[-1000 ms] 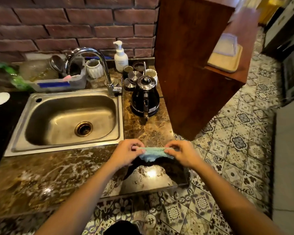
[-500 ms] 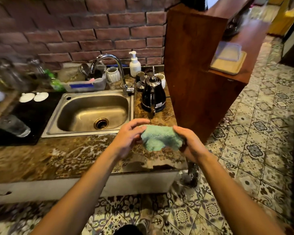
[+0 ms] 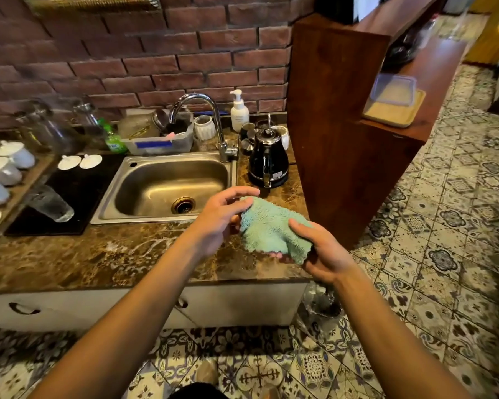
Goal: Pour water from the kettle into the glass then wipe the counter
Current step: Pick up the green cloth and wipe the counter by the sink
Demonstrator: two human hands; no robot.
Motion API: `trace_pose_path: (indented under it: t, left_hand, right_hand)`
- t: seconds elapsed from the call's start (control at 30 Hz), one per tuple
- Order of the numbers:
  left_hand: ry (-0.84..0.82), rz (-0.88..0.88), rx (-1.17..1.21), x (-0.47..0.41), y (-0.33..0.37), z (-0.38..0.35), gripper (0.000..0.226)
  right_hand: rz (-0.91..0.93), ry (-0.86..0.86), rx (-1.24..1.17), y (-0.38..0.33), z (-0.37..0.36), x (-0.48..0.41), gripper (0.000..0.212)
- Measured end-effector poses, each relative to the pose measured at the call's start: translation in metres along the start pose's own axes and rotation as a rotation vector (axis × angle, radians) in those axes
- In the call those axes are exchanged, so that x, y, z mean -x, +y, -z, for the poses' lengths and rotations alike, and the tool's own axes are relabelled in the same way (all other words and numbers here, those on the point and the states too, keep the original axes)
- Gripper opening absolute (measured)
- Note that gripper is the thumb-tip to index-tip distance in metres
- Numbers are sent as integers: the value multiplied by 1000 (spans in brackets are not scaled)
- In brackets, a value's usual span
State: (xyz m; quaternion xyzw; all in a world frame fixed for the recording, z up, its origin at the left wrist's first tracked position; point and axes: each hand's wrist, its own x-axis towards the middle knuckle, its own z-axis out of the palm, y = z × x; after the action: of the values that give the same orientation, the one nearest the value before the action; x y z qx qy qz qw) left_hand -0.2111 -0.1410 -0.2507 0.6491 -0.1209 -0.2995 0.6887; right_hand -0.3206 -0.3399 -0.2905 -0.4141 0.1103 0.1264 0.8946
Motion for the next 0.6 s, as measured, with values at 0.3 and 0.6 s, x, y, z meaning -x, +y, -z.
trace_pose_path:
  t: [0.3,0.6]
  left_hand:
    - [200,10,-101,-9,-22,90,23]
    - [365,154,-464,-24,-92,260,39]
  right_hand:
    - [-53,117,8,17,-33,-62,48]
    - [30,576,69,45,-32,-162,32]
